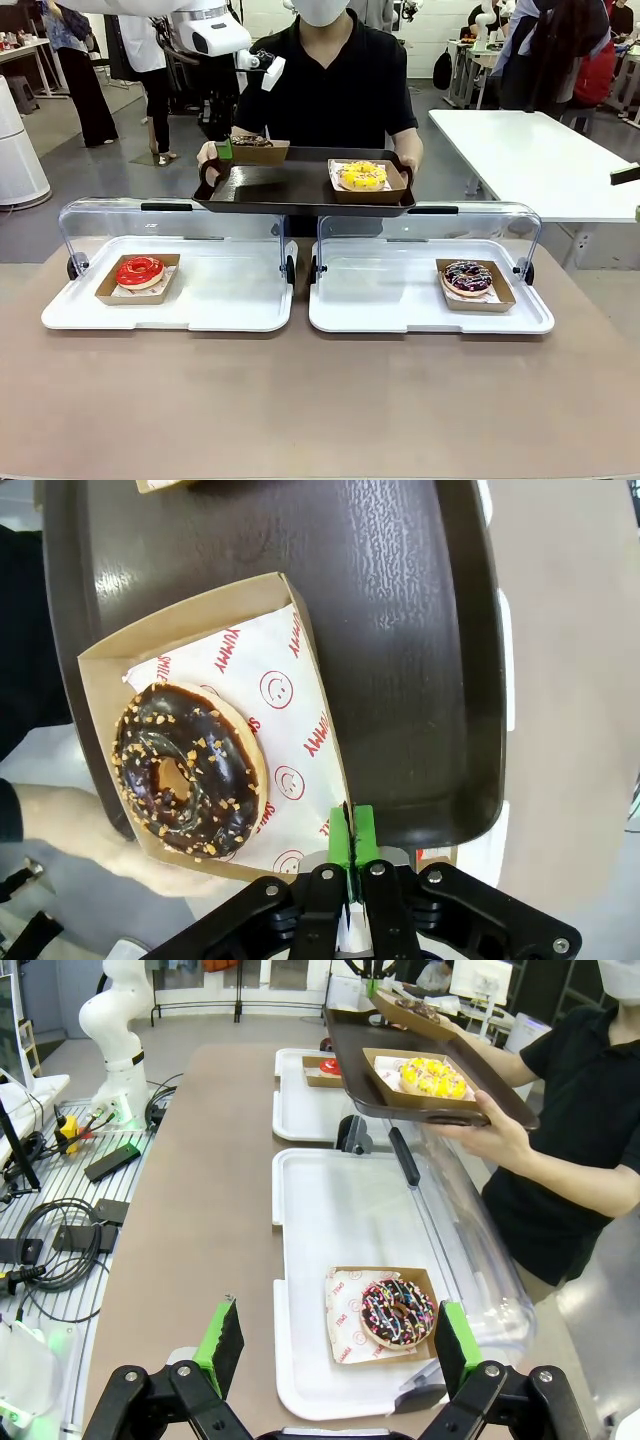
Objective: Provide the desired donut to the person.
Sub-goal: Place the picked Paper togo box onto the Handle tray extended by the person.
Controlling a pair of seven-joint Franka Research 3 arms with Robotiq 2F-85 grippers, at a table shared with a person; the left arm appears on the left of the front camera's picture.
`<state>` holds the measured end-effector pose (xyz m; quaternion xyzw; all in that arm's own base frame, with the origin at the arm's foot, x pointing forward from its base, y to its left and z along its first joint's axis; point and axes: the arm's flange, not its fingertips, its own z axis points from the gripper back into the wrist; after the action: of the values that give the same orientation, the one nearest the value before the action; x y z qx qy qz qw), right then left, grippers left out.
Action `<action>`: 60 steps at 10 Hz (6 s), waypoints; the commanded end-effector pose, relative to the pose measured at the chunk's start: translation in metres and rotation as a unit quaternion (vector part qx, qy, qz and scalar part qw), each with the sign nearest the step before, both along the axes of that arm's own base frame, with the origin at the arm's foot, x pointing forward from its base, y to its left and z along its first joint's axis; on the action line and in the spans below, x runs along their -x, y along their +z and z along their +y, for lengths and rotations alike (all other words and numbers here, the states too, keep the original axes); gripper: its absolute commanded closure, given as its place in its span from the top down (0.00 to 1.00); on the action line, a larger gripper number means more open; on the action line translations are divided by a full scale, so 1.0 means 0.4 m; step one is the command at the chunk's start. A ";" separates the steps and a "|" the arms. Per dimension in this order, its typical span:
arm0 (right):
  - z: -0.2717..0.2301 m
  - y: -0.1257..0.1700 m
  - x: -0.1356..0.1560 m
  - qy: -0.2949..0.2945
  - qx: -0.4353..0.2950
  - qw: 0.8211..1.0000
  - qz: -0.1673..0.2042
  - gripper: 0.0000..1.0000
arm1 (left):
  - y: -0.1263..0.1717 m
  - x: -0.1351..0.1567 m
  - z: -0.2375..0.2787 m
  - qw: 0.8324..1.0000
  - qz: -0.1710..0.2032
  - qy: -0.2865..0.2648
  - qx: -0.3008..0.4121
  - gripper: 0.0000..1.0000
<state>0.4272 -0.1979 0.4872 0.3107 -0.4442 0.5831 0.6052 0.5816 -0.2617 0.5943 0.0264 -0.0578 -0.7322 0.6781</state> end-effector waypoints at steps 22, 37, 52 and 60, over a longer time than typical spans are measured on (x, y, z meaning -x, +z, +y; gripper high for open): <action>-0.003 -0.004 0.004 0.010 0.002 1.000 -0.005 1.00 | -0.022 0.115 0.081 0.999 0.048 -0.015 0.005 1.00; -0.003 -0.004 0.004 0.010 0.002 1.000 -0.005 1.00 | -0.112 0.473 0.397 0.999 0.006 0.008 0.032 1.00; -0.003 -0.004 0.004 0.010 0.002 1.000 -0.005 1.00 | -0.230 0.414 1.074 0.860 -0.010 0.074 0.506 1.00; -0.003 -0.004 0.004 0.010 0.002 1.000 -0.005 1.00 | -0.258 0.472 1.233 0.838 -0.008 0.102 0.536 1.00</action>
<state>0.4273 -0.1985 0.4873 0.3104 -0.4440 0.5831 0.6054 0.3945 0.2298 0.4903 -0.3323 -0.4412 -0.5154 0.6552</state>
